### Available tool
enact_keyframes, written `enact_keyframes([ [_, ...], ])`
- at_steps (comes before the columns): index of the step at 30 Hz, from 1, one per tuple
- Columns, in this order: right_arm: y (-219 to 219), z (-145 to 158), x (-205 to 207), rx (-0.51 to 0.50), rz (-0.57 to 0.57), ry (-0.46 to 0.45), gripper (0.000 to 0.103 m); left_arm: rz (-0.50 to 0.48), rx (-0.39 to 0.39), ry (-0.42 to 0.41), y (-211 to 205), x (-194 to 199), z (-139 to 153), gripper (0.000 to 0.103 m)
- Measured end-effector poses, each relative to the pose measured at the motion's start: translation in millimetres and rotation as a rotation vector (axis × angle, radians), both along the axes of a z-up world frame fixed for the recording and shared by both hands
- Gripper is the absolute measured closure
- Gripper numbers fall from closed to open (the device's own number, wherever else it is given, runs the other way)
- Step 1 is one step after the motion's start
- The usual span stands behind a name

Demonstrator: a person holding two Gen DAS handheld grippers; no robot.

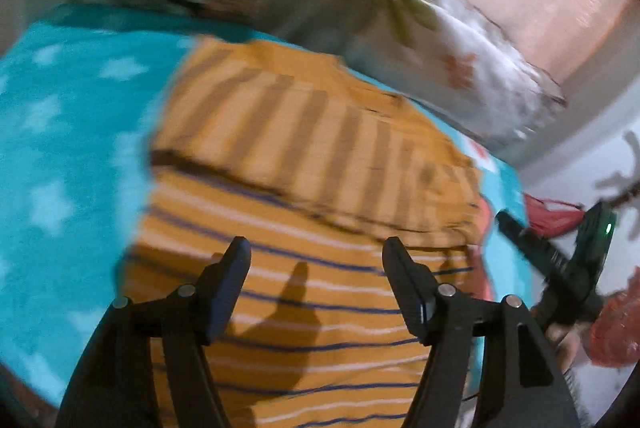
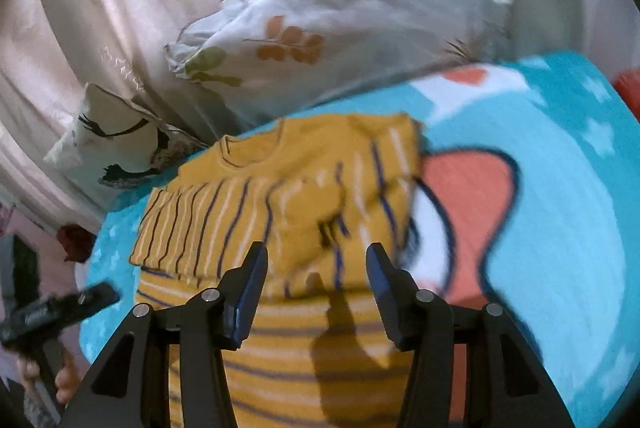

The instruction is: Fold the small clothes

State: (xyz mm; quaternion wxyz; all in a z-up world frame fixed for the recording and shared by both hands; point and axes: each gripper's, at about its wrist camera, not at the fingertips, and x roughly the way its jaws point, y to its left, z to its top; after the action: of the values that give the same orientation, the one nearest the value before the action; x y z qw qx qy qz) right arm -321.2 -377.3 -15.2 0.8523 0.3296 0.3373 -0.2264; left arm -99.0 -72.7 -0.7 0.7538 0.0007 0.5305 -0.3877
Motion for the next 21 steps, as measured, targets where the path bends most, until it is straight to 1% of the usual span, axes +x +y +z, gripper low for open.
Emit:
enact_keyframes([
  [1, -2, -3, 13, -0.008, 0.015, 0.013, 0.047, 0.019, 0.010, -0.004, 1, 4, -4, 0.036],
  [3, -4, -11, 36, -0.026, 0.029, 0.056, 0.047, 0.069, 0.025, -0.008, 23, 15, -10, 0.036],
  [5, -10, -29, 58, -0.022, 0.040, 0.125, 0.047, 0.104, 0.036, -0.007, 41, 22, -14, 0.036],
  [6, -13, -40, 66, -0.007, 0.040, 0.175, 0.051, 0.131, 0.044, -0.010, 50, 25, -15, 0.036],
  [7, -16, -51, 73, 0.033, 0.054, 0.203, 0.060, 0.142, 0.046, -0.013, 56, 26, -15, 0.036],
  [8, -16, -54, 74, 0.061, 0.071, 0.191, 0.089, 0.163, 0.049, -0.017, 64, 29, -15, 0.036],
  [9, -14, -51, 74, 0.069, 0.093, 0.175, 0.096, 0.174, 0.052, -0.021, 69, 32, -15, 0.036],
  [12, -13, -34, 62, -0.007, 0.082, 0.140, 0.098, 0.203, 0.065, -0.021, 79, 40, -18, 0.036],
  [15, -24, -26, 53, -0.060, 0.017, 0.162, 0.098, 0.200, 0.079, -0.010, 81, 45, -25, 0.036],
  [16, -31, -29, 52, -0.066, -0.010, 0.178, 0.098, 0.194, 0.082, -0.007, 81, 46, -28, 0.036],
  [19, -41, -42, 53, -0.017, -0.022, 0.207, 0.096, 0.164, 0.109, 0.009, 72, 49, -41, 0.036],
  [20, -42, -42, 51, -0.010, -0.028, 0.200, 0.093, 0.154, 0.119, 0.014, 70, 49, -44, 0.036],
  [21, -40, -40, 45, -0.006, -0.039, 0.183, 0.087, 0.138, 0.136, 0.016, 66, 49, -50, 0.036],
])
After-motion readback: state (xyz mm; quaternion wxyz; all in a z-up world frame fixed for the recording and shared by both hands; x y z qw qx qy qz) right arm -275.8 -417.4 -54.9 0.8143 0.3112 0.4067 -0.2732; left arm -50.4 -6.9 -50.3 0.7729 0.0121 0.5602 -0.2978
